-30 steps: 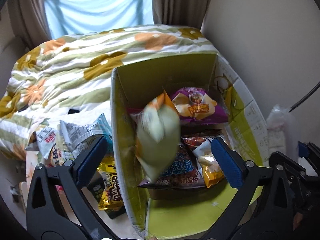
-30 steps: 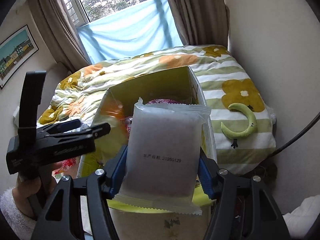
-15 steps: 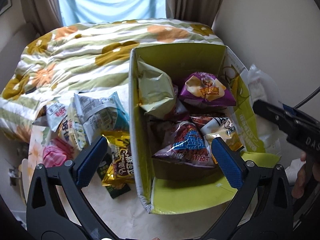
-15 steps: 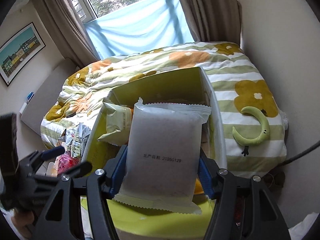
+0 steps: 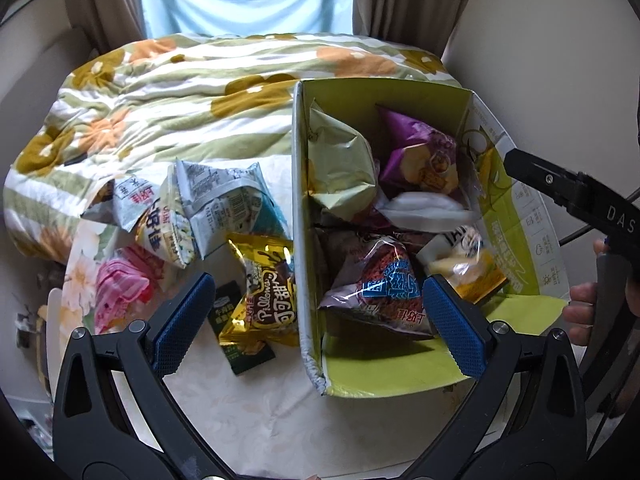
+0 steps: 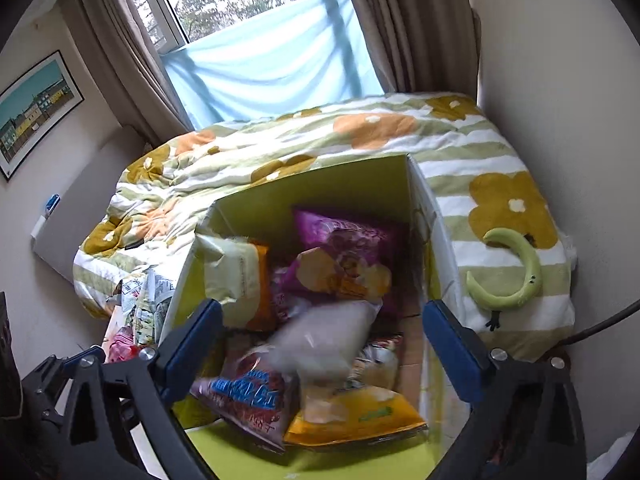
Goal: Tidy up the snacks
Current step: 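Open the right tool to drop the white packet into the box, then move both tools back from the box toward the remaining snacks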
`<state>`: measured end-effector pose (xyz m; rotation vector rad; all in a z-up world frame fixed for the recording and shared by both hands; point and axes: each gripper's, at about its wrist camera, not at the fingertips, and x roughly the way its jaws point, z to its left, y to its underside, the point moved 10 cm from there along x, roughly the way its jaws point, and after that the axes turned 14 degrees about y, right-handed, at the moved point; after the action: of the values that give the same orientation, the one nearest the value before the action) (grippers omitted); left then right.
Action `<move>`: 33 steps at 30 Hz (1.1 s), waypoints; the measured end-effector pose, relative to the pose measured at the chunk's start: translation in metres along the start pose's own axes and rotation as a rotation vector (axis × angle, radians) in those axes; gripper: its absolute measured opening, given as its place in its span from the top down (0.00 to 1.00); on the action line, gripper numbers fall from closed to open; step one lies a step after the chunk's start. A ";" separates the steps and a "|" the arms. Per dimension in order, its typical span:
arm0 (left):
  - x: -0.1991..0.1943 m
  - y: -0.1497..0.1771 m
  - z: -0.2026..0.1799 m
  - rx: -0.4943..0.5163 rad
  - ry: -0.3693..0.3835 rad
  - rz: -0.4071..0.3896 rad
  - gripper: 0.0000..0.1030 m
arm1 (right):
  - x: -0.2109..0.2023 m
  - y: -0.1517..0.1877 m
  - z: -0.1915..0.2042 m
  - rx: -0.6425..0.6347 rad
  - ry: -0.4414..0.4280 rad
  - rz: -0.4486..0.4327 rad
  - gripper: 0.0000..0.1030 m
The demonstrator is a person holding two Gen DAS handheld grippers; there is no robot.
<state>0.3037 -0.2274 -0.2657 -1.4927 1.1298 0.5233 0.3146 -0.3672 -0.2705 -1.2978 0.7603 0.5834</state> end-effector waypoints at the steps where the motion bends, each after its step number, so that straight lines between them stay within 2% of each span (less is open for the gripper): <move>1: 0.000 0.002 0.000 -0.002 0.001 0.001 0.00 | -0.001 0.002 -0.001 -0.004 0.004 -0.003 0.03; 6: -0.008 0.009 0.002 -0.001 0.001 -0.006 0.00 | -0.004 0.017 -0.006 -0.023 0.026 0.008 0.03; 13: -0.028 0.014 0.004 0.027 -0.013 -0.027 0.00 | -0.017 0.031 -0.004 -0.036 0.011 0.049 0.03; 20: -0.061 0.020 0.020 0.033 -0.031 -0.070 0.00 | -0.045 0.033 0.015 -0.063 0.001 0.009 0.03; 27: -0.102 0.034 0.063 0.025 -0.044 -0.111 0.00 | -0.075 0.038 0.045 -0.046 -0.006 -0.032 0.03; 33: -0.128 0.044 0.118 0.023 -0.043 -0.106 0.00 | -0.098 0.044 0.081 -0.010 0.020 -0.071 0.03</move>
<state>0.2403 -0.0681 -0.2131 -1.5056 1.0141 0.4661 0.2333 -0.2759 -0.2148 -1.3361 0.7255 0.5185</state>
